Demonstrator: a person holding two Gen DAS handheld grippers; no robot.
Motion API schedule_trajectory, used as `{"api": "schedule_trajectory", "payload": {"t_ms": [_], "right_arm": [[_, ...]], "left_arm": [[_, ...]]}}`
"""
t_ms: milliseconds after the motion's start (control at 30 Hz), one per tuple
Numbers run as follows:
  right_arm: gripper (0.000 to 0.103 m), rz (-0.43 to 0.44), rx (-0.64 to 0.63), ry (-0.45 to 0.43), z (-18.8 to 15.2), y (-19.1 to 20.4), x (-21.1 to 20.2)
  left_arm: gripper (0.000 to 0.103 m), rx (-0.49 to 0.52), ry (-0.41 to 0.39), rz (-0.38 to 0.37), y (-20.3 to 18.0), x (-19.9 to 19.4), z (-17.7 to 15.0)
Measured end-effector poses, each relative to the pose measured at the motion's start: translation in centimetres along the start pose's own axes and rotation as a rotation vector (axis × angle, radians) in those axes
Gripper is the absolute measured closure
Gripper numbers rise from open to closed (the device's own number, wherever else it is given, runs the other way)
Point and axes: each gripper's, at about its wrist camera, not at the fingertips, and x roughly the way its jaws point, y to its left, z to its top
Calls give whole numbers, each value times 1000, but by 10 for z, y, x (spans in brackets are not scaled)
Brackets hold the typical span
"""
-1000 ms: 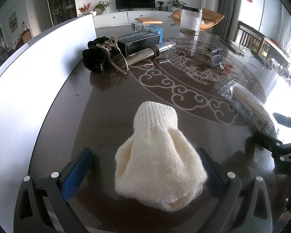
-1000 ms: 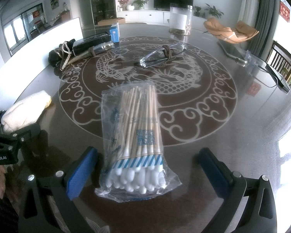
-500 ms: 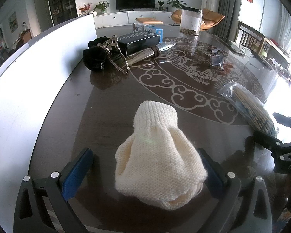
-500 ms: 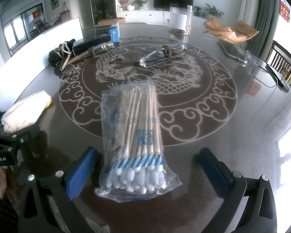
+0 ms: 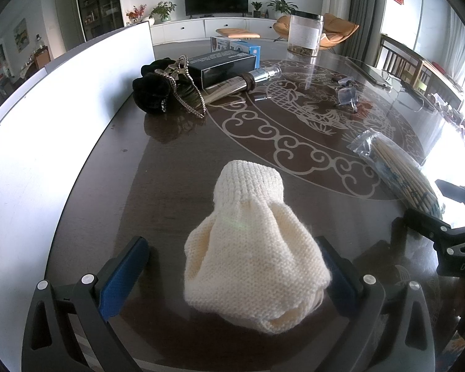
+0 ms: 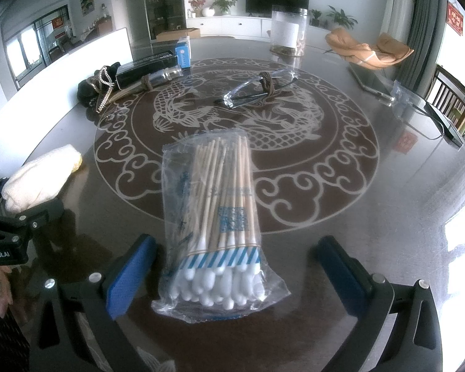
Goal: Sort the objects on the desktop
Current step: 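Lift the white knit hat with the left tool while the right tool lifts the swab bag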
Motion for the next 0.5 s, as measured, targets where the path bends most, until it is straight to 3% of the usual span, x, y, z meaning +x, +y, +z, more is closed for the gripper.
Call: {"api": "schedule_trajectory", "payload": {"t_ms": [500], "right_arm": [[0,3,-8,18,2,1,1]], "left_arm": [[0,34,20,-23,-2,-2,-2]]}}
